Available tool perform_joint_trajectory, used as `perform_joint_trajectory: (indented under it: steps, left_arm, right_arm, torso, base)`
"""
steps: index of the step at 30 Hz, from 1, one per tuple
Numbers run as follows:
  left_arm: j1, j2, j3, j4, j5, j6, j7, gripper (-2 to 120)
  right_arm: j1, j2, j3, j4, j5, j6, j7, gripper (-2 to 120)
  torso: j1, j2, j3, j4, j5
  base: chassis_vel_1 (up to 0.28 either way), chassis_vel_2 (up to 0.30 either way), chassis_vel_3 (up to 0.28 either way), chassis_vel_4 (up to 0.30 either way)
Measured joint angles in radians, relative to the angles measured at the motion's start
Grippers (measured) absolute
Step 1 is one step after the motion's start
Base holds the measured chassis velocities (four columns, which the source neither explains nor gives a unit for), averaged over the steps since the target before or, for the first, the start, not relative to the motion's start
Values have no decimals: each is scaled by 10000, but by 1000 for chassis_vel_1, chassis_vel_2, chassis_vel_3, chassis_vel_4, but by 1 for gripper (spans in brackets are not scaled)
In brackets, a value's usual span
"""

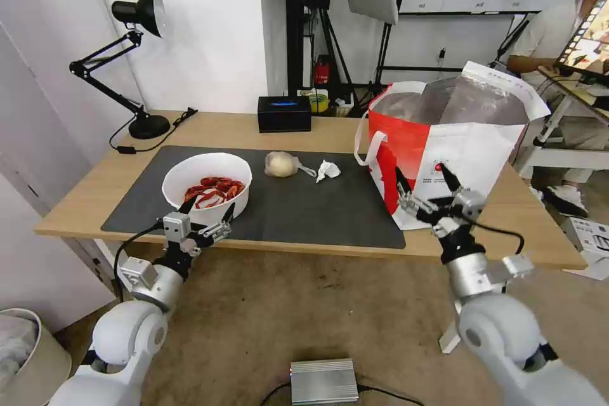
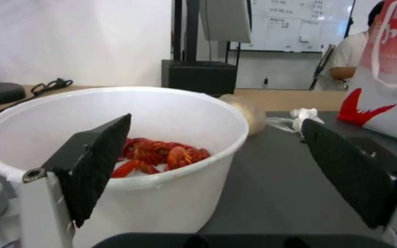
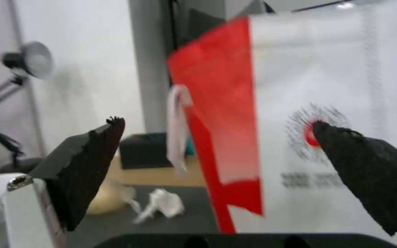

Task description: Pick up the trash from the table and place it into the takeout bag.

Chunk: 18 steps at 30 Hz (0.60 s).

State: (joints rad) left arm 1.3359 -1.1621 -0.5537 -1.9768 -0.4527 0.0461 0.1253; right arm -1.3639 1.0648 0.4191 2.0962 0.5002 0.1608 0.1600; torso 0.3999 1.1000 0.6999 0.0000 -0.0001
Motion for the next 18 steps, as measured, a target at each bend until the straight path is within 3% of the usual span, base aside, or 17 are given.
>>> perform_joint_trajectory:
  steps: [18]
  left_arm:
    - [103,-76,-160,179,148,3,45,100]
  right_arm:
    - [-1115,1320,-373,-369,-1239,-132,473,100]
  torso:
    - [-1,-1,0,0,1]
  base:
    - [0,0,0,0]
